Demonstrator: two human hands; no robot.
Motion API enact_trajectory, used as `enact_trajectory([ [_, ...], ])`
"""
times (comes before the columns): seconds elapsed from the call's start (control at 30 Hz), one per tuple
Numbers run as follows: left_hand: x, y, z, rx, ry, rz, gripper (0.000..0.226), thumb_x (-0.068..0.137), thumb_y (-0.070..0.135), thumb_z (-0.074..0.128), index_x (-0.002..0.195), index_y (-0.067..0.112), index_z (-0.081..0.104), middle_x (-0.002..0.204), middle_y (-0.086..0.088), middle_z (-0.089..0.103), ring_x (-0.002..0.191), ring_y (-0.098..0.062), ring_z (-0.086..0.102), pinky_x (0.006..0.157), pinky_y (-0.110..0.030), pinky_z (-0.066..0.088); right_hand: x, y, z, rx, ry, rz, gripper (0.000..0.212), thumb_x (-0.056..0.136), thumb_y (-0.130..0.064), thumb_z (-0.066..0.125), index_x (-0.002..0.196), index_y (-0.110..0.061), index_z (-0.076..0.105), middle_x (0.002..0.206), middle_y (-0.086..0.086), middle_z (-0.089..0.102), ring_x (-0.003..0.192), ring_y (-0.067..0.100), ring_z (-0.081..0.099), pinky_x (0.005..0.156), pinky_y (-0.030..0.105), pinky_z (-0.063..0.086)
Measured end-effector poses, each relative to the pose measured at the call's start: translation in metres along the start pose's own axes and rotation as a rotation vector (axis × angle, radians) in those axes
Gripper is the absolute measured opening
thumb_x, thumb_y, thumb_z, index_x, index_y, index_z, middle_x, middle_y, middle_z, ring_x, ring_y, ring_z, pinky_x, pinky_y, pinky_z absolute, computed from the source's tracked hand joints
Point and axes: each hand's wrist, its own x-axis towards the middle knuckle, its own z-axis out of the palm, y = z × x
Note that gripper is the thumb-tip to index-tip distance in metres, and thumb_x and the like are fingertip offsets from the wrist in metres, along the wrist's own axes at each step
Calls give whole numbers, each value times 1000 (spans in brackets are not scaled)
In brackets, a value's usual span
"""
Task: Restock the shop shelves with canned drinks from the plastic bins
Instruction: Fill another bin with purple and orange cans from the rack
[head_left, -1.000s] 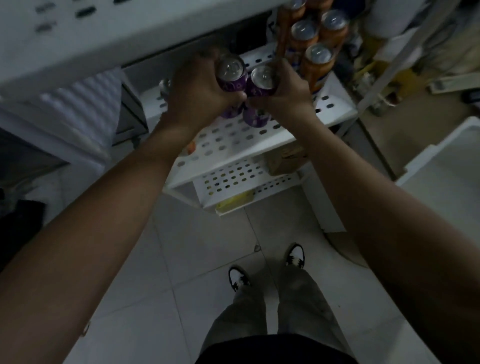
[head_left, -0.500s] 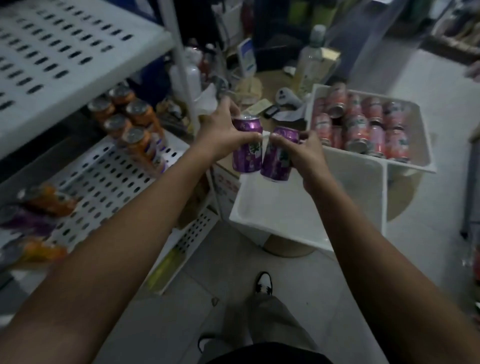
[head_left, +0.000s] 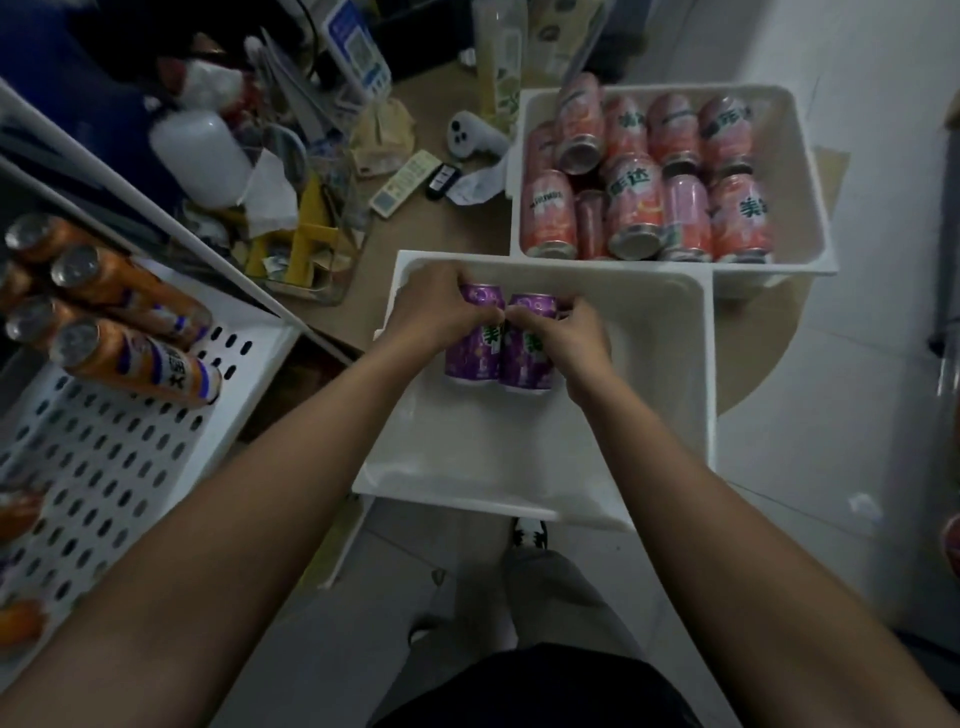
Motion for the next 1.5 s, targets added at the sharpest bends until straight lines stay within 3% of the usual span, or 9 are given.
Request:
enact_trajectory([
  [0.23,13,-15,21,177,57,54,31,79,37,77,85,13,57,86,-4,58,85,-26,61,63,-31,33,7,1,22,-136,100,15,77,54,-73,74,107,-18,72,104,0,75,93,22,71,83,42,58],
  [0.4,12,-23,28,285,173,103,40,87,33,71,116,7,59,109,-12,64,98,-29,61,70,-31,34,11,3,37,-201,120,50,62,70,-65,75,104,-14,74,101,6,75,92,27,70,81,38,56],
  [0.53,7,-35,27,390,185,117,26,96,16,56,120,6,56,120,-15,57,101,-35,60,72,-33,36,1,5,40,-255,89,-5,43,81,-48,75,108,-16,74,103,5,75,97,25,69,79,31,51],
  [0.8,-41,-76,-55,75,450,145,27,94,29,62,120,20,64,115,-1,68,97,-20,66,78,-32,53,-49,-39,67,-137,205,-238,22,92,-36,63,111,-27,71,99,-12,70,94,8,66,90,34,54],
  [0.93,-85,-138,-111,-12,575,16,40,91,38,65,129,26,60,124,-1,68,110,-21,65,89,-36,55,-90,-85,129,-57,-60,-480,18,94,-31,63,110,-27,71,101,-14,71,87,-7,65,76,13,50],
  [1.13,-165,-224,-154,-146,631,-246,44,90,48,62,132,40,52,124,9,66,109,-17,64,88,-36,53,-145,-108,229,-91,-393,-567,38,91,-33,67,129,-26,63,122,-12,67,106,-4,64,94,25,54],
  [1.33,-237,-297,-168,-211,713,-338,56,94,46,59,145,25,49,145,0,56,133,-19,53,107,-42,47,-200,-97,301,-124,-569,-616,35,89,-41,66,123,-32,64,116,-15,69,107,0,65,97,34,55],
  [1.43,-274,-330,-166,-276,775,-419,55,88,46,59,139,27,54,133,2,64,119,-16,61,100,-39,52,-226,-88,336,-211,-654,-636,38,93,-39,66,129,-26,62,122,-8,69,107,4,64,83,10,51],
  [1.5,-299,-352,-161,-302,822,-476,43,91,41,64,132,29,59,118,9,67,105,-11,64,93,-34,54,-242,-78,359,-233,-731,-614,42,95,-35,66,135,-25,59,129,-7,64,113,7,62,75,6,48],
])
